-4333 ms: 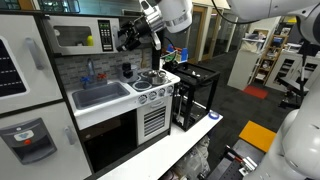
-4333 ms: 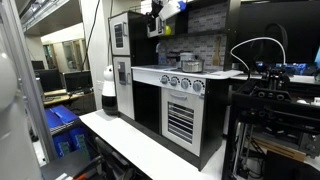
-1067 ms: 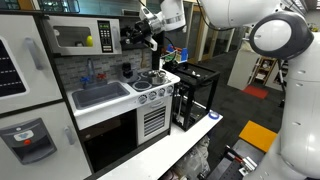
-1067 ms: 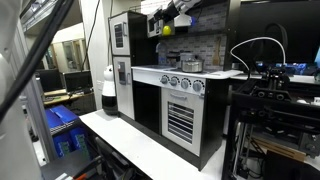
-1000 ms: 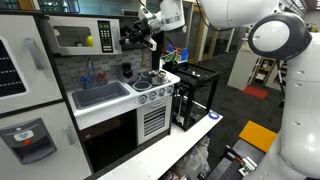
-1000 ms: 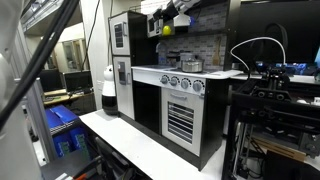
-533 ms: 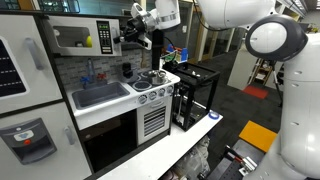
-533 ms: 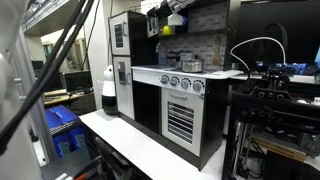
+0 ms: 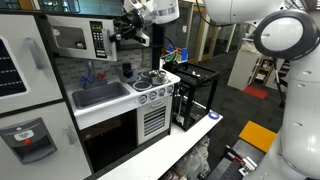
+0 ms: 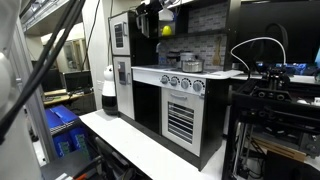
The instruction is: Open the oven door and remove the yellow object.
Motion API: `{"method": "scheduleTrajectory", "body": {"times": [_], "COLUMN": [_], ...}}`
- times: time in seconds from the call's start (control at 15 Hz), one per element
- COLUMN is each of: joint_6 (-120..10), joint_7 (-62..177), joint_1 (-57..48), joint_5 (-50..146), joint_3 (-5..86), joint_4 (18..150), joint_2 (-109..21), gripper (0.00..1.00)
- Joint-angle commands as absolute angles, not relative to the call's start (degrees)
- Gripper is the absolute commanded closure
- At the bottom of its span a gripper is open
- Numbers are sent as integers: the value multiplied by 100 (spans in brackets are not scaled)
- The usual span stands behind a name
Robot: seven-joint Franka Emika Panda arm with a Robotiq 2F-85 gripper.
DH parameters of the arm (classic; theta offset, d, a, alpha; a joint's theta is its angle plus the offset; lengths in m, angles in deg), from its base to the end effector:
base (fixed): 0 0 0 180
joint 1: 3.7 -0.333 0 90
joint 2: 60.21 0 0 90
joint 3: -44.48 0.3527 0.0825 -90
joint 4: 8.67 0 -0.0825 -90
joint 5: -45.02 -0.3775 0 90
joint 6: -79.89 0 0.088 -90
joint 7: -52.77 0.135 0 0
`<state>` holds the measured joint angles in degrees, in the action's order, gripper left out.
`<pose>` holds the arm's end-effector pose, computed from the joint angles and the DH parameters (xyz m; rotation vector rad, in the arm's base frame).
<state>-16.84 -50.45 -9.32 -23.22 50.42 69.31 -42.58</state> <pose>0.6335 0.2339 0.6381 -1.2536 -1.6674 -1.0560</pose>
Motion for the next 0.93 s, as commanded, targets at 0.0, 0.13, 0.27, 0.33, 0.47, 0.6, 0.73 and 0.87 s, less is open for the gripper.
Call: {"method": "scheduleTrajectory", "body": {"times": [0.0,0.13,0.27,0.33,0.47,0.6,0.73,0.87], "joint_6": [-1753,-1798,-1834,-1836,-1809,-1822,-1845,-1805], "joint_7": [-5016,-4955,-4915,-4906,-4882,-4893,-4879,-4855], "joint_1": [-1010,-1086,-1159,-1195,-1263,-1322,-1355,-1376], "joint_5": [-2033,-1876,-1755,-1697,-1599,-1511,-1405,-1151], "joint_3": [5117,5164,5216,5246,5299,5351,5381,5366], "joint_4": [7418,7554,7704,7780,7905,8026,8154,8299], "joint_2": [-4757,-4924,-5080,-5154,-5262,-5345,-5440,-5624], "gripper": [0,0,0,0,0,0,0,0]}}
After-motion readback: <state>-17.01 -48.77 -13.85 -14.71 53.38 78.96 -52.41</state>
